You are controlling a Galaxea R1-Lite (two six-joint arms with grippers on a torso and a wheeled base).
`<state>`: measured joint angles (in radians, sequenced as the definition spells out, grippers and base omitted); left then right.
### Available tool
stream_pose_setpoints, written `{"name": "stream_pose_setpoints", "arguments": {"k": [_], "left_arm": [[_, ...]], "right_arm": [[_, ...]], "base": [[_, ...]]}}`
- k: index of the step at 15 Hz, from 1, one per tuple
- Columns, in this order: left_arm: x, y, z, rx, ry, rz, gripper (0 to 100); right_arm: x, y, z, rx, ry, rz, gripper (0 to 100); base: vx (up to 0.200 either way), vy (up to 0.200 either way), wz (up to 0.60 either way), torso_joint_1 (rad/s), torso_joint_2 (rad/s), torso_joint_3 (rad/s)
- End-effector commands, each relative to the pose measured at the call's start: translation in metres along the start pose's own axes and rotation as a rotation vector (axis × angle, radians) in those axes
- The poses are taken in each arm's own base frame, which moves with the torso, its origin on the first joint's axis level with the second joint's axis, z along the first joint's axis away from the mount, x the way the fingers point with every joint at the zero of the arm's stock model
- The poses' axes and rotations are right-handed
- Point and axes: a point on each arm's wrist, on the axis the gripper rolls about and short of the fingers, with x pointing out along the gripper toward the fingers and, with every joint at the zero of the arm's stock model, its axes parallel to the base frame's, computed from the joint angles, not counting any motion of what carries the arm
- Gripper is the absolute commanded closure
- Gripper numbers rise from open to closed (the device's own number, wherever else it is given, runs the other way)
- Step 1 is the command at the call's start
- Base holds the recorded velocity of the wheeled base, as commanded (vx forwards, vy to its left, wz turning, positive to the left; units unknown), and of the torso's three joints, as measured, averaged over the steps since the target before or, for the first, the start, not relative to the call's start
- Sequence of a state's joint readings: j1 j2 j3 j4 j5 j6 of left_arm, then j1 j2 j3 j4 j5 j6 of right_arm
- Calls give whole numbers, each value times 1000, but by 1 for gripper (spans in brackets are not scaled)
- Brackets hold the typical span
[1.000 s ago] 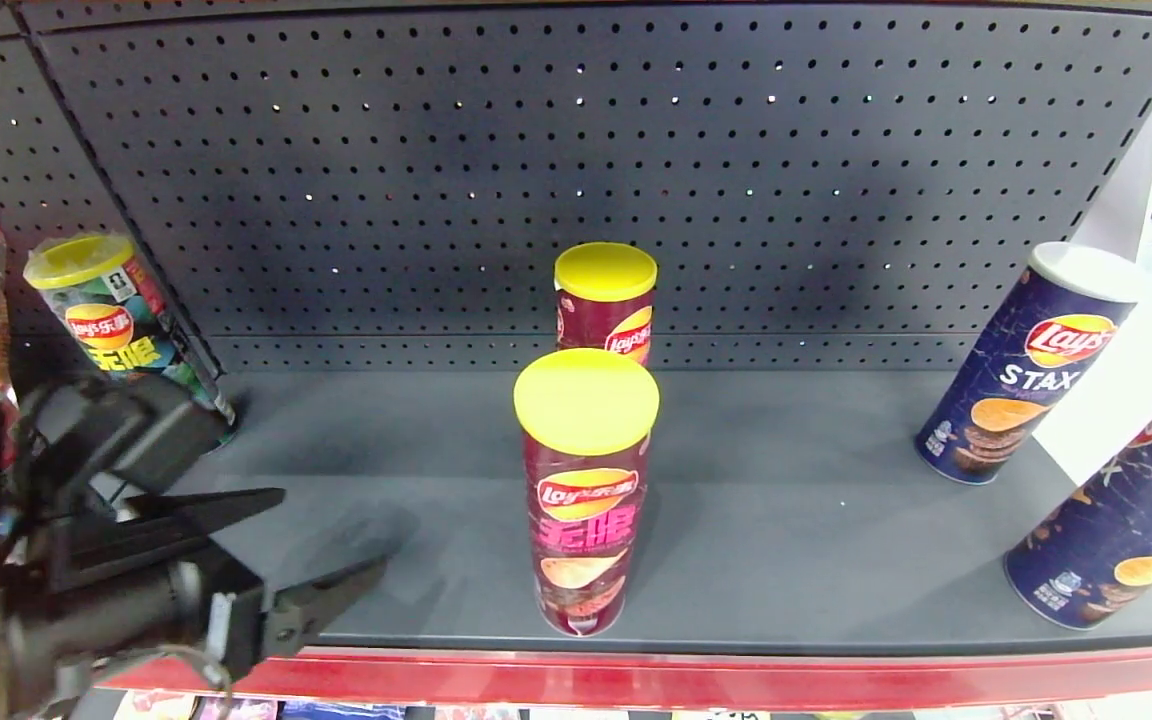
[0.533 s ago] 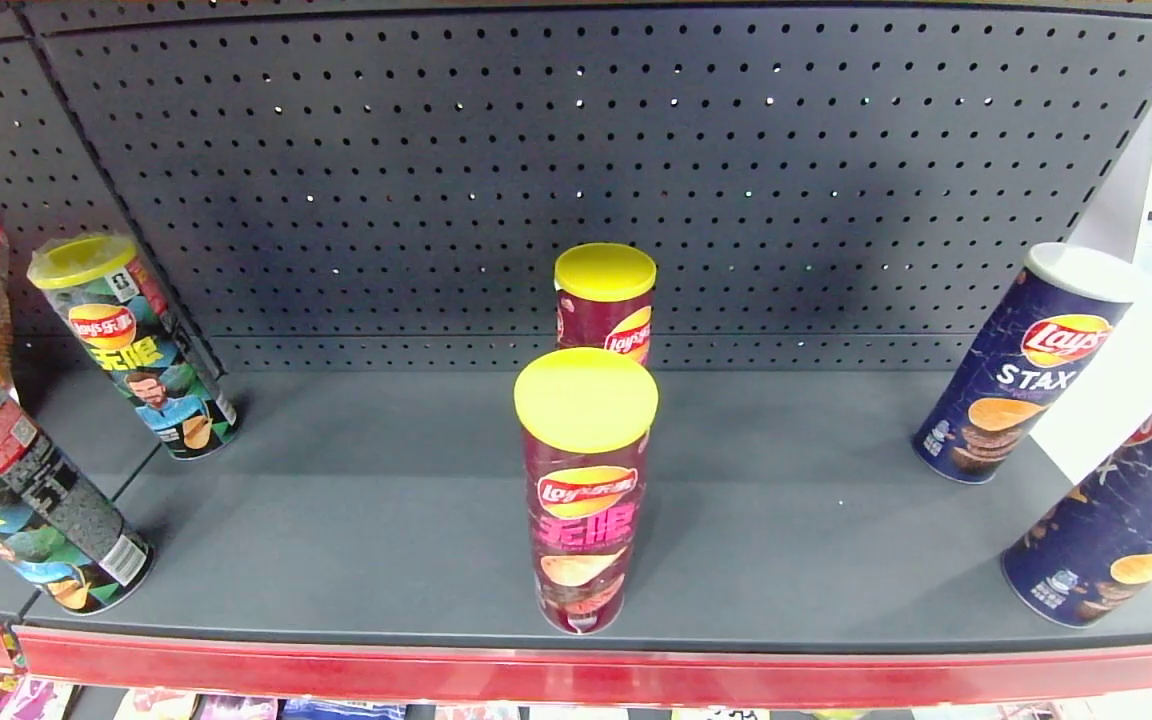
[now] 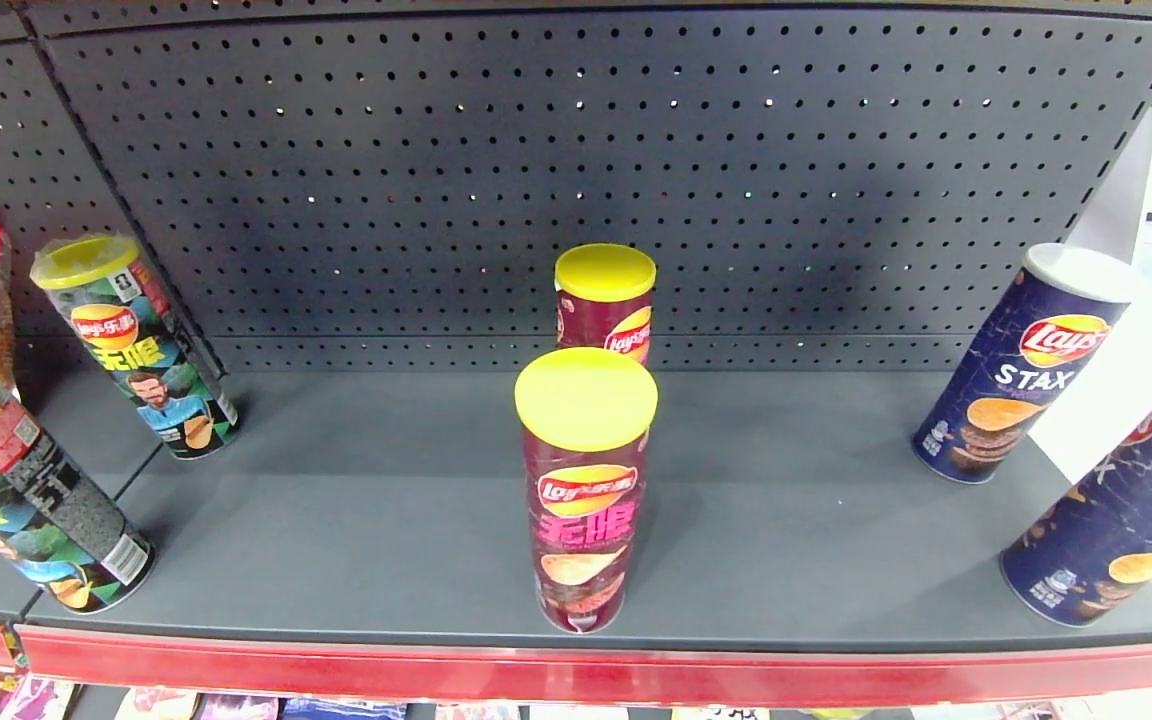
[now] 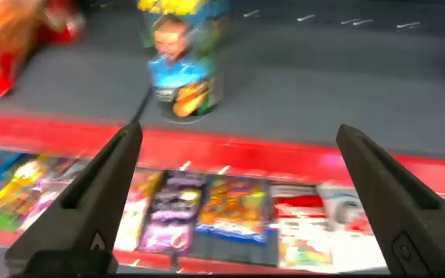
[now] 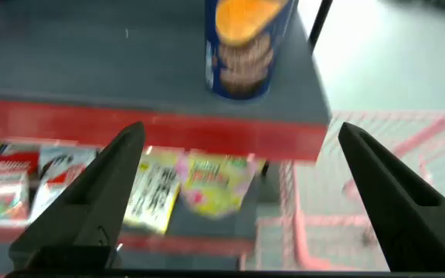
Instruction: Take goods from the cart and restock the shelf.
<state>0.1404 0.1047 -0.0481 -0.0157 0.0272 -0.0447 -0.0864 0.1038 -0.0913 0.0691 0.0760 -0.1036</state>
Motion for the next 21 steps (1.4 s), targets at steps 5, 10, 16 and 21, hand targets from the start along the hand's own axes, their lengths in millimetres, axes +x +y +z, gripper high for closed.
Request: {"name": "stream_pose_setpoints", "arguments": {"k": [5, 10, 16, 21], "left_arm": [[2, 0, -15, -13, 50, -35, 0], [2, -1, -15, 14, 51, -72, 0], [2, -1, -15, 45, 54, -114, 0], [2, 2, -16, 59, 53, -303, 0]], "right_arm": [[8, 0, -12, 72, -31, -7, 0], [1, 0, -20, 68, -57, 107, 0], [-1, -1, -20, 97, -80, 8, 0], [0, -1, -21, 91, -80, 28, 0]], "base": [[0, 0, 0, 0, 0, 0], [0, 0, 0, 0, 0, 0], [0, 0, 0, 0, 0, 0], [0, 0, 0, 0, 0, 0]]}}
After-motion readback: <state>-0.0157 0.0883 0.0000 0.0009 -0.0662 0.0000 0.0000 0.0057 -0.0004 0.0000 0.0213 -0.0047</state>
